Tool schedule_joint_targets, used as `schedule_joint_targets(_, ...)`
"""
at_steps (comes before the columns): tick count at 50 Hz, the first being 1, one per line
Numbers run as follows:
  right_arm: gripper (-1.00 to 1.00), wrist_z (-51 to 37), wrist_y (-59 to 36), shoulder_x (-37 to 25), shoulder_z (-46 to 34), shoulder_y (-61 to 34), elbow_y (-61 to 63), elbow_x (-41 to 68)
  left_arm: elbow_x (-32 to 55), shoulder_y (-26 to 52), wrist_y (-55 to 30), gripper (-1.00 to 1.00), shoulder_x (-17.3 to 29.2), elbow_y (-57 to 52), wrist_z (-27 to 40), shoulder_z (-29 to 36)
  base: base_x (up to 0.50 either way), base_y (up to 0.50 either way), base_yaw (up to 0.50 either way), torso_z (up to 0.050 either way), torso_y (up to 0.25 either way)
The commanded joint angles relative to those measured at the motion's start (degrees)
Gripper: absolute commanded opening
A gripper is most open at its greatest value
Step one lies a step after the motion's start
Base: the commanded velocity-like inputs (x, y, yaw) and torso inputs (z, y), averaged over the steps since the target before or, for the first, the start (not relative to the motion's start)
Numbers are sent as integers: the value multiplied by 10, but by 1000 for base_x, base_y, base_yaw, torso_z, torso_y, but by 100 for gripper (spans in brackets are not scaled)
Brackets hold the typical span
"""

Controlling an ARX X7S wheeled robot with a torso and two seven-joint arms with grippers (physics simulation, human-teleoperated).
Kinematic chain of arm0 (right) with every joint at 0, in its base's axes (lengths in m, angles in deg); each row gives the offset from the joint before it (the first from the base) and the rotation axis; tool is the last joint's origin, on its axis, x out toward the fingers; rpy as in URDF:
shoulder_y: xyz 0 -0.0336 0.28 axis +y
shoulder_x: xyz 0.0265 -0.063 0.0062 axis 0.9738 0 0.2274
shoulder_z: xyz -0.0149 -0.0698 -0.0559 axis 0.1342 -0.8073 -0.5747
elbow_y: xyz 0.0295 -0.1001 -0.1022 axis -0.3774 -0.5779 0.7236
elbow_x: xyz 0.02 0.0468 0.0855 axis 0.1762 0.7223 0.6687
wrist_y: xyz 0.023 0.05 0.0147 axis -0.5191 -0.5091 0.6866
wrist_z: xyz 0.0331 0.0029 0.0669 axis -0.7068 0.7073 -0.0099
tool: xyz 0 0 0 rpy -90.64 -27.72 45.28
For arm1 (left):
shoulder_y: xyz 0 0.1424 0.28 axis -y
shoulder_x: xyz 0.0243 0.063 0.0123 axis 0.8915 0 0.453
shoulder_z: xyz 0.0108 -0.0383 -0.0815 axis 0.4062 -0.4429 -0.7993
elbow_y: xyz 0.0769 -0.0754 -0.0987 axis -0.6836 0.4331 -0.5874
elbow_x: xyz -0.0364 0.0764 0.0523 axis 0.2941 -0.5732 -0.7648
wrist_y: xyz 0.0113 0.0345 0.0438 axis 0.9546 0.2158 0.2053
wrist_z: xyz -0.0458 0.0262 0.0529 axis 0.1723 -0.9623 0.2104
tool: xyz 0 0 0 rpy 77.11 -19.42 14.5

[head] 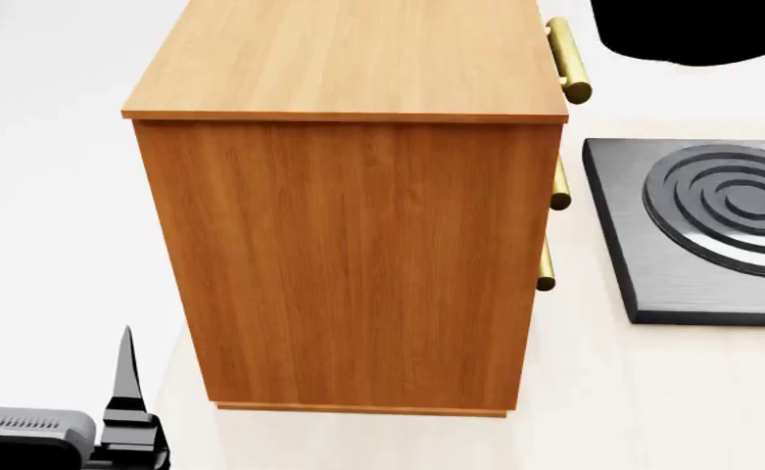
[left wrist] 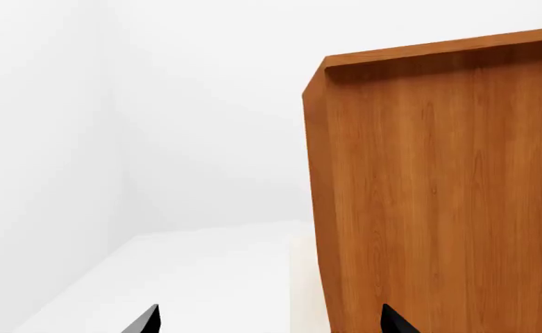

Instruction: Put the bowl on the top of the cabinet.

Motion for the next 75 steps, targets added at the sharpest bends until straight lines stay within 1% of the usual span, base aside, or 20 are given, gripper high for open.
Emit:
schedule_joint_targets(1,-100,58,23,35,-30,-61,-75,-37,0,3,0,100,0,5,0,2,0,0,0,0,0)
schedule_joint_targets(6,-100,74,32,49,-39,-74,-95,-45,0,3,-4,100,1,1,1,4,0,0,0,0,0)
schedule_joint_targets(22,-100,76,42,90,-59,-72,-62,-41,-3,8,-8,100,0,3,2,11,0,0,0,0,1)
schedule_joint_targets(28,-100,62,46,107,-66,-55,-40,-34,-3,9,-7,100,0,3,2,13,0,0,0,0,0)
schedule_joint_targets(38,-100,81,69,115,-85,-33,-27,-48,0,2,3,100,3,13,2,7,0,0,0,0,0)
schedule_joint_targets(48,-100,72,88,141,-89,-8,-6,-42,-1,5,-2,100,3,10,3,12,0,0,0,0,1)
schedule_joint_targets(54,-100,85,119,154,-94,23,-2,-51,-1,1,3,100,5,15,3,11,0,0,0,0,0)
schedule_joint_targets(75,-100,122,164,169,-144,60,-14,-100,1,-1,17,100,4,31,4,9,0,0,0,0,0)
